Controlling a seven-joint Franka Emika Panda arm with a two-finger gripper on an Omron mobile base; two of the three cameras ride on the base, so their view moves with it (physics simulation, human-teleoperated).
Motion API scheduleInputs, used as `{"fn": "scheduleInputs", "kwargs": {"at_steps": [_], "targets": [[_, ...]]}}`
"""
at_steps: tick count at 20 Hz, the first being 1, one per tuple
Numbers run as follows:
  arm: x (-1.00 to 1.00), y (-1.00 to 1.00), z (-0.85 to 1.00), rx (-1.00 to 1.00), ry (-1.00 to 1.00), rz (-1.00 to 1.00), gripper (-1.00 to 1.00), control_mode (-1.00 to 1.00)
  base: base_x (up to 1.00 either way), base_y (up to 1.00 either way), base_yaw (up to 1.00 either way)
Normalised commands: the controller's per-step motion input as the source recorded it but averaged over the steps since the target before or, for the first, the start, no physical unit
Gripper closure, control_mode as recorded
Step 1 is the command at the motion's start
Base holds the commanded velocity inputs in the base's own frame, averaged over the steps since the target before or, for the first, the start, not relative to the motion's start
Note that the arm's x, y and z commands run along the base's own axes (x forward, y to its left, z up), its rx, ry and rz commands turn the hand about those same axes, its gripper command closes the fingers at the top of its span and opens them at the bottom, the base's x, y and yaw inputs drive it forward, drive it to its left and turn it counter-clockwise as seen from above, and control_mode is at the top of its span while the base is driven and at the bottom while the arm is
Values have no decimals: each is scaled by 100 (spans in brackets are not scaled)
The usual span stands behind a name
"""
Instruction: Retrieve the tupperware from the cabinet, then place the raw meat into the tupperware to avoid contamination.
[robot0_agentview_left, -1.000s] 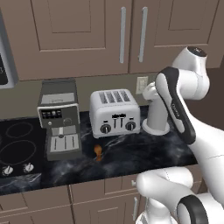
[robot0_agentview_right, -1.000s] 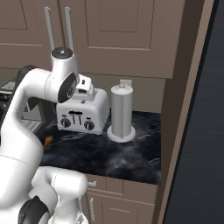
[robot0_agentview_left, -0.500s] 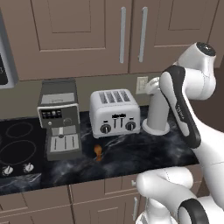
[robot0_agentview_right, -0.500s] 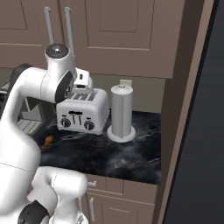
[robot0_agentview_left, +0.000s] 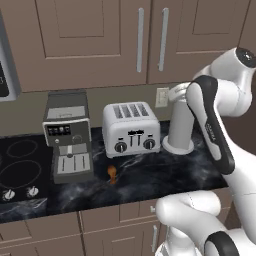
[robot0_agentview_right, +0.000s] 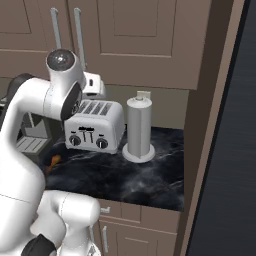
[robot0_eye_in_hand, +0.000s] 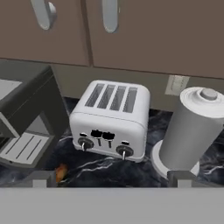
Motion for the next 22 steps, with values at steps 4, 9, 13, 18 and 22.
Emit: {"fn": "scheduleInputs", "kwargs": {"at_steps": [4, 9, 13, 18, 22], "targets": [[0, 7, 10, 1, -19, 0, -100, -100, 0, 0, 0], [0, 7, 8, 1, -22, 0, -100, -100, 0, 0, 0], [0, 11, 13, 2, -22, 0, -100, -100, 0, 0, 0], [0, 8, 21, 3, -19, 0, -100, -100, 0, 0, 0], [0, 3, 24, 3, -15, 0, -100, -100, 0, 0, 0]]}}
